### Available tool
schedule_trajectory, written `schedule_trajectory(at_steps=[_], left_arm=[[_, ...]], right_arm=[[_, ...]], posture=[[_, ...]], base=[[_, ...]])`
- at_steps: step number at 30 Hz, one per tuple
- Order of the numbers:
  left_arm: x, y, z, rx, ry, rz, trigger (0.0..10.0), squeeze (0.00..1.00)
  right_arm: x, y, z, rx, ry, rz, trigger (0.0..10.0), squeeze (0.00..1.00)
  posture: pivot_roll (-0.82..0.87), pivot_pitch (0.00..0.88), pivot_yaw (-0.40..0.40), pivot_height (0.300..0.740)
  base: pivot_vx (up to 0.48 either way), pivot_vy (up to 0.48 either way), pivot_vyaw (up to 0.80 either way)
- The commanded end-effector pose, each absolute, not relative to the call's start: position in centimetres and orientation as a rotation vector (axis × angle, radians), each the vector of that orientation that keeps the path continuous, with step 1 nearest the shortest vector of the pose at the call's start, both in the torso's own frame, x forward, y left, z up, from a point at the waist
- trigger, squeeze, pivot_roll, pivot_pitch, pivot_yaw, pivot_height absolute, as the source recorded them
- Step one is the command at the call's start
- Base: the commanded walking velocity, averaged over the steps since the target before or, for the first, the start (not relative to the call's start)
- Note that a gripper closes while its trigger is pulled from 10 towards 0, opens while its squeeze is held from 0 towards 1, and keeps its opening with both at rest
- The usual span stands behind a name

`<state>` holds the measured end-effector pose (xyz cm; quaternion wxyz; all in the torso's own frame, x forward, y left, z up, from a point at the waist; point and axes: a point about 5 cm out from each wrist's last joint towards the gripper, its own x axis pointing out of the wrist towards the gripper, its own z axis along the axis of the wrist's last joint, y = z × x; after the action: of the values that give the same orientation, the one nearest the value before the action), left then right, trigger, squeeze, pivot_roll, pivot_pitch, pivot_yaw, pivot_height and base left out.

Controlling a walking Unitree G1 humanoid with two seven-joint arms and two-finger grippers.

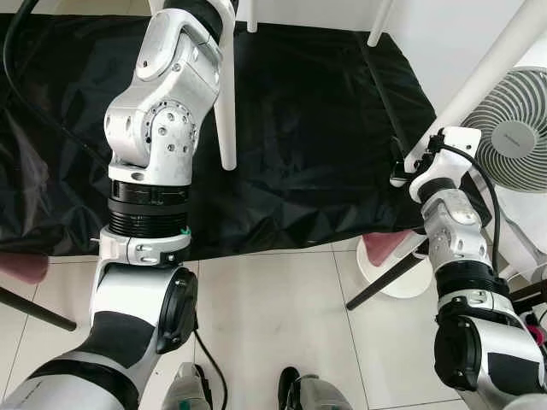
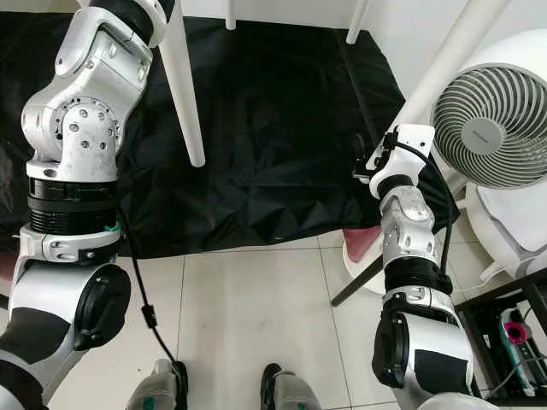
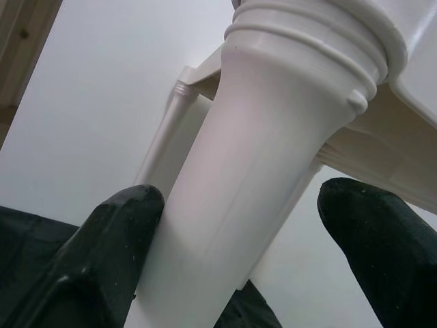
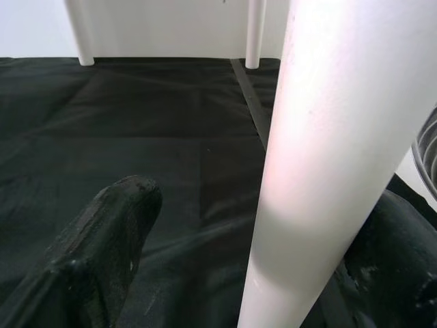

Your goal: Building children table

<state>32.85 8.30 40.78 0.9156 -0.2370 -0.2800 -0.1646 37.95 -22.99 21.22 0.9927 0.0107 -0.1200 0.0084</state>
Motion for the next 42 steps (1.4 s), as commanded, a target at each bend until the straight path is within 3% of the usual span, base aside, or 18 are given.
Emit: schedule_trajectory(at_steps=[1,2,4,9,10,14,15,28,42], left_arm=[[32.4,6.1,40.3,-0.41,-0.575,-0.547,10.0,1.0],[32.4,6.1,40.3,-0.41,-0.575,-0.547,10.0,1.0],[32.4,6.3,39.6,-0.372,-0.561,-0.553,10.0,1.0],[32.2,6.5,38.9,-0.344,-0.54,-0.562,10.0,1.0],[32.0,6.7,38.0,-0.301,-0.528,-0.572,10.0,0.85],[31.8,6.9,37.1,-0.252,-0.513,-0.585,10.0,0.85],[31.6,7.2,36.2,-0.214,-0.498,-0.585,10.0,0.0],[29.9,9.1,32.2,-0.038,-0.451,-0.624,10.0,0.0],[28.9,10.7,28.7,0.003,-0.359,-0.542,10.0,0.0]], right_arm=[[38.0,-21.1,21.8,0.015,-0.287,0.112,10.0,0.58],[38.0,-21.1,21.8,0.015,-0.287,0.112,10.0,0.58],[37.4,-20.9,22.3,0.035,-0.338,0.106,10.0,0.97],[36.9,-21.0,22.5,0.045,-0.376,0.092,10.0,0.92],[36.2,-20.9,22.5,0.054,-0.413,0.087,10.0,0.0],[35.4,-20.8,22.5,0.065,-0.451,0.085,10.0,0.0],[34.8,-20.8,22.2,0.071,-0.468,0.078,10.0,0.0],[31.3,-21.1,21.1,0.061,-0.526,0.043,10.0,0.0],[29.3,-20.7,19.9,0.061,-0.505,0.037,10.0,0.0]], posture=[[0.12,0.209,-0.019,0.74],[0.12,0.209,-0.019,0.74],[0.12,0.213,-0.021,0.74],[0.12,0.215,-0.019,0.74],[0.12,0.218,-0.017,0.74],[0.12,0.218,-0.017,0.74],[0.12,0.221,-0.011,0.74],[0.13,0.227,-0.004,0.74],[0.14,0.232,0.005,0.74]], base=[[0.0,0.0,0.0],[0.0,0.0,0.0],[0.0,0.0,0.0],[0.0,0.0,0.0],[0.0,0.0,0.0],[0.0,0.0,0.0],[0.0,0.0,0.0],[0.0,0.0,0.0],[0.0,0.0,0.0]])
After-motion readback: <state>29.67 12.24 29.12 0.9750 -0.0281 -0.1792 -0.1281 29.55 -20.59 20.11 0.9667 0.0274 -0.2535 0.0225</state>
